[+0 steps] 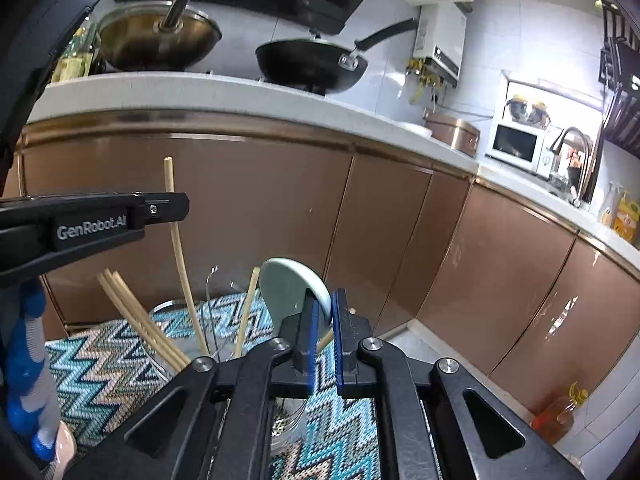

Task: Organize utensils
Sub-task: 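Carry the left tool's chopstick over the rack while the right tool carries the white spoon there, then open the left tool to drop the chopstick while the right tool drops the spoon into the rack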

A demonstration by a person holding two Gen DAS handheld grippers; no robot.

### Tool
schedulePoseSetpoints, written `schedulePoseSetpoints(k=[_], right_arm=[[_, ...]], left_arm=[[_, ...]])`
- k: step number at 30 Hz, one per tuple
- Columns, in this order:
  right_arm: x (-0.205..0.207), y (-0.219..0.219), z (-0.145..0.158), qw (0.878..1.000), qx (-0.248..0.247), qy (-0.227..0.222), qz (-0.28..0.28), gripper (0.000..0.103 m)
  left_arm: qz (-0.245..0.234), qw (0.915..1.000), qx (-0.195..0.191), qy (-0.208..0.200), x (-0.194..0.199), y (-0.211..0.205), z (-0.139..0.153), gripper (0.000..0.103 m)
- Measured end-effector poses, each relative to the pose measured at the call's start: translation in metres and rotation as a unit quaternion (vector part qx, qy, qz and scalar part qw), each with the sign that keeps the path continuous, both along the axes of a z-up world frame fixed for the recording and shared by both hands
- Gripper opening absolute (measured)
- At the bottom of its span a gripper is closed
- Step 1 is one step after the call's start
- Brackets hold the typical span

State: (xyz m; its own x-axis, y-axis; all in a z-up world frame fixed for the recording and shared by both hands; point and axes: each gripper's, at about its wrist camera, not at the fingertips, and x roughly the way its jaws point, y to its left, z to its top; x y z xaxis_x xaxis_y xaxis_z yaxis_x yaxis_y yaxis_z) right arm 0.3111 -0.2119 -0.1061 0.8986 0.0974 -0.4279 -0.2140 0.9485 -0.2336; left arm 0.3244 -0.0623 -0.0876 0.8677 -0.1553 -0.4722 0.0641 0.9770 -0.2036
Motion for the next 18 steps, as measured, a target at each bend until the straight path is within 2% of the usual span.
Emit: schedulePoseSetpoints(k=[3,5,6,7,12,18], right_arm=[[0.000,-0.002,-0.008,1.000,0.005,0.014,0.001,0.010],[-0.003,-0.005,-0.008,1.000,0.013,0.018,0.000,0.024],[-0.005,-0.006,-0.005,1.000,0.017,0.015,0.000,0.028],[-0.010,-0.009,0.000,1.000,0.024,0.010,-0.002,0.031],[-0.036,-0.017,0.029,0.999,0.047,-0.011,-0.003,0.037],[-0.091,-0.031,0.063,0.997,0.063,-0.039,0.001,0.039]], left_arm=[[-0.005,0.9999,-0.006,0.010,0.000,0.002,-0.008,0.008],[-0.015,0.9997,-0.017,0.013,-0.004,0.006,-0.004,0.017],[-0.017,0.9996,-0.020,0.010,-0.009,0.007,-0.001,0.024],[-0.018,0.9996,-0.020,0.003,-0.015,0.010,0.004,0.027],[-0.039,0.9987,-0.001,-0.033,-0.055,0.019,0.038,0.034],[-0.061,0.9934,0.049,-0.084,-0.121,0.034,0.085,0.038]])
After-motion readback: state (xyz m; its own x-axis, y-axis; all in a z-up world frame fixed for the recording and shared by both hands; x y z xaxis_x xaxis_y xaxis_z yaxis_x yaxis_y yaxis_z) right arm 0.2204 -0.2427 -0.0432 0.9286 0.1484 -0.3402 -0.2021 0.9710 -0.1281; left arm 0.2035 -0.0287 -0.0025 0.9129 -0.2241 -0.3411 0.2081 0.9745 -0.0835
